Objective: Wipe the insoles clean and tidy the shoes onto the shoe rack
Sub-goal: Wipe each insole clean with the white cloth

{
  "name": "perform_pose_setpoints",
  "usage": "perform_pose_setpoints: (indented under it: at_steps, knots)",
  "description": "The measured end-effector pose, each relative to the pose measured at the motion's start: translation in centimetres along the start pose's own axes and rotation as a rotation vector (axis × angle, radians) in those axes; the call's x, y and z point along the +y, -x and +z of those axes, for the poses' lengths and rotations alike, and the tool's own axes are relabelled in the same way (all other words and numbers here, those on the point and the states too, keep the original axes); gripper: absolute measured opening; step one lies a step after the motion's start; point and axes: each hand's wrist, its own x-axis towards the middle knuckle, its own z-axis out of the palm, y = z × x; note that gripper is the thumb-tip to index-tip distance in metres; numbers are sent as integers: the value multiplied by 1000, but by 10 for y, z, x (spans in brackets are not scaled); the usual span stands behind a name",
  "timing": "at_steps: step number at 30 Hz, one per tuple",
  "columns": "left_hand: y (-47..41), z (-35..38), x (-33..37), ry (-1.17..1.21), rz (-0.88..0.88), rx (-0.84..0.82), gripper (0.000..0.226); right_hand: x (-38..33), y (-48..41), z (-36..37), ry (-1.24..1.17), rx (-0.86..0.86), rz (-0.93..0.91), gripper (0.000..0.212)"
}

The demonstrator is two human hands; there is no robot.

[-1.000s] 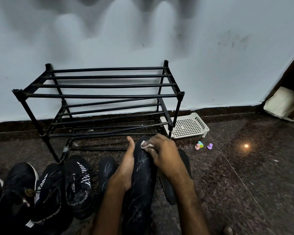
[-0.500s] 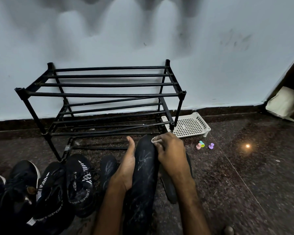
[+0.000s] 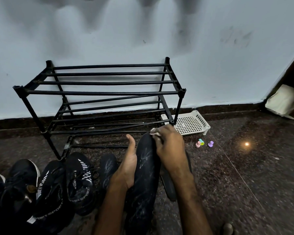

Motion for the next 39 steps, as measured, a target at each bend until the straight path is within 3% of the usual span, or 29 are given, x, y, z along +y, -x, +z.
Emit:
perform_pose_setpoints:
  at_steps: [4, 11, 16, 19, 22, 26, 29, 32, 36, 39]
  knots:
    - [-2, -5, 3, 10, 53, 54, 99, -7, 11, 9, -110, -159, -150, 17]
    - [-2, 4, -1, -3, 22, 38, 97, -2, 7, 5, 11, 12, 33, 15]
    - [2, 1, 3, 18, 52, 51, 96, -2, 9, 9, -112, -176, -75, 17]
    - [2, 2, 4, 1, 37, 30, 97, 6, 8, 4, -11, -73, 43, 14]
    - [0, 5, 2, 14, 25, 41, 97, -1, 3, 6, 13, 6, 24, 15]
    - [0, 1, 3, 26, 43, 32, 96, -4, 3, 9, -56, -137, -73, 16]
    - [1, -1, 4, -8, 21, 11, 99, 14, 7, -1, -11, -196, 56, 15]
    - [0, -1, 2, 10, 10, 31, 101, 21, 6, -6, 27, -196, 61, 15]
    - [0, 4, 2, -12, 42, 40, 96, 3, 3, 1, -12, -114, -71, 15]
    - [1, 4, 6, -40, 46, 37, 95, 11, 6, 0, -86, -170, -55, 14]
